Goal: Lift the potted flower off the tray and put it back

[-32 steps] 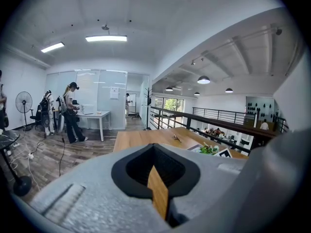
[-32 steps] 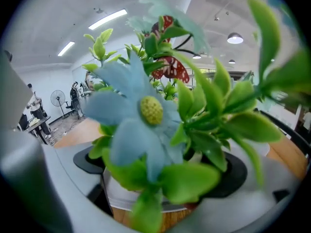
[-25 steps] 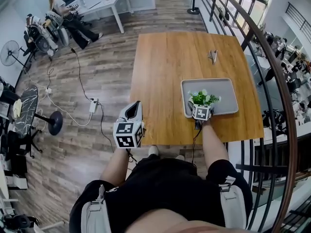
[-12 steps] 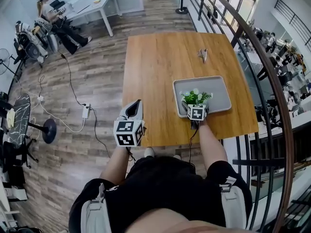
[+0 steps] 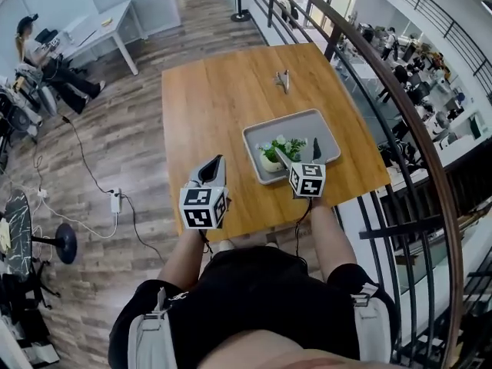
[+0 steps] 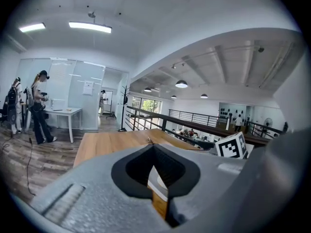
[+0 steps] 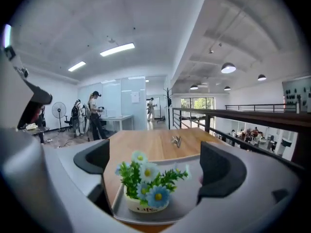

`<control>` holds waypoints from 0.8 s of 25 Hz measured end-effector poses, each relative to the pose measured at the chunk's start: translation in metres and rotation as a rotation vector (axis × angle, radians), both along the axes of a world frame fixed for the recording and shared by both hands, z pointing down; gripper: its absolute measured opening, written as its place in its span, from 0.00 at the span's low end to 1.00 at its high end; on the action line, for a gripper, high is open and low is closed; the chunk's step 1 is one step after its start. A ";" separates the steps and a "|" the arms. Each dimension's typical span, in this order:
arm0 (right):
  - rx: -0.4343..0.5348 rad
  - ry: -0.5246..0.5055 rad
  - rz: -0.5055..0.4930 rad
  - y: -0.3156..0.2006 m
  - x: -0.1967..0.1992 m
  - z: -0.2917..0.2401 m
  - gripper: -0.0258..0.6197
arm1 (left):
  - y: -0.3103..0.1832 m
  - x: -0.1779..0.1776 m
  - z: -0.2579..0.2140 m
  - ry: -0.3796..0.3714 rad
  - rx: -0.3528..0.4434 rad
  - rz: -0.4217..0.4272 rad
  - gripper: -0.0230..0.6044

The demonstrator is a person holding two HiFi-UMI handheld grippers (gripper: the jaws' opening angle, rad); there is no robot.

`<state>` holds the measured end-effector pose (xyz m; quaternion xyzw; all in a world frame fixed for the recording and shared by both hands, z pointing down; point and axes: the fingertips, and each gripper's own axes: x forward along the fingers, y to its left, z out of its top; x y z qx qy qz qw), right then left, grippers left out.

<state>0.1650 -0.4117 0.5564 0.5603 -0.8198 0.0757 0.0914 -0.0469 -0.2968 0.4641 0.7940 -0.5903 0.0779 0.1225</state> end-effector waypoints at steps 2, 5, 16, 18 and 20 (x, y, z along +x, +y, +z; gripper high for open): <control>0.071 -0.034 0.018 0.009 0.009 -0.034 0.92 | -0.008 0.015 -0.001 0.007 0.004 0.040 0.06; 0.194 -0.067 0.086 0.030 0.028 -0.080 0.62 | -0.017 0.036 -0.003 0.018 0.013 0.102 0.06; 0.314 -0.055 0.289 0.091 0.085 -0.139 0.03 | -0.037 0.110 -0.010 0.033 0.032 0.295 0.06; 0.314 -0.046 0.314 0.096 0.090 -0.140 0.03 | -0.039 0.120 -0.011 0.029 0.034 0.320 0.06; 0.315 -0.040 0.326 0.100 0.091 -0.141 0.03 | -0.040 0.127 -0.012 0.026 0.035 0.340 0.06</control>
